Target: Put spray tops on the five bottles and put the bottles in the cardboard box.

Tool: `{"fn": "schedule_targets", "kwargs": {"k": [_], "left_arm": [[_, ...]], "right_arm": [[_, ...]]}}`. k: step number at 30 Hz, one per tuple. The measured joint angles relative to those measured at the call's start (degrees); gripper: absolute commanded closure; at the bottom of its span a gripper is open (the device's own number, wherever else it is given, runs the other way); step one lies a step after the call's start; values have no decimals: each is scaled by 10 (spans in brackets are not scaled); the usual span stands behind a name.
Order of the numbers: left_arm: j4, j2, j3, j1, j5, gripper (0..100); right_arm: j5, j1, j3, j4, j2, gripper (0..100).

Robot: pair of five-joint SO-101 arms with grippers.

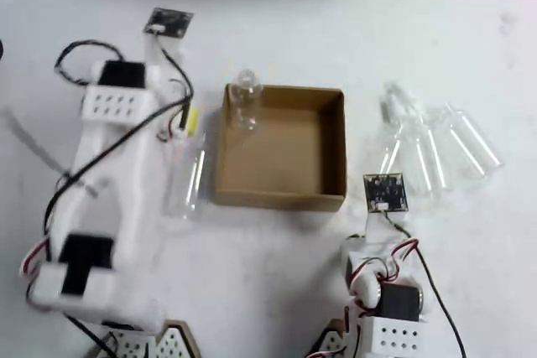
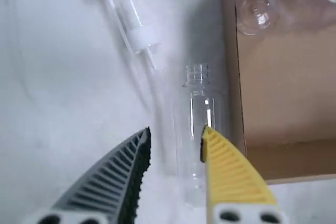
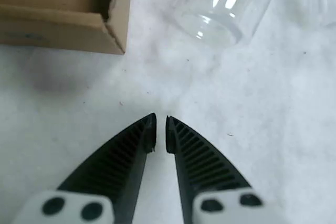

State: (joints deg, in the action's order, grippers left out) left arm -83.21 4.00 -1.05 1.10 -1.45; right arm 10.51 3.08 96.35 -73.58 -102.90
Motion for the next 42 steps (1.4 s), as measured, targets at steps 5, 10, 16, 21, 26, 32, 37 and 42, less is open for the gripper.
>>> {"fn": "schedule_targets", "kwargs": {"k": [5,10,16,21,26,32,37,42], "left_arm": [[0,128,-88,-1,11,842],[0,207,-147,-1,69,842],[0,273,-192,3,78,841],[0,303,-219,3,80,834],[0,305,-239,3,80,701],[-40,308,-240,5,82,641],[-40,313,-240,11,100,661],[-40,314,-239,15,102,694]], "right_arm": [[0,0,0,0,0,982],[0,0,0,0,0,982],[0,0,0,0,0,982],[0,0,0,0,0,982],[0,0,0,0,0,982],[0,0,0,0,0,982],[0,0,0,0,0,982],[0,0,0,0,0,982]]}}
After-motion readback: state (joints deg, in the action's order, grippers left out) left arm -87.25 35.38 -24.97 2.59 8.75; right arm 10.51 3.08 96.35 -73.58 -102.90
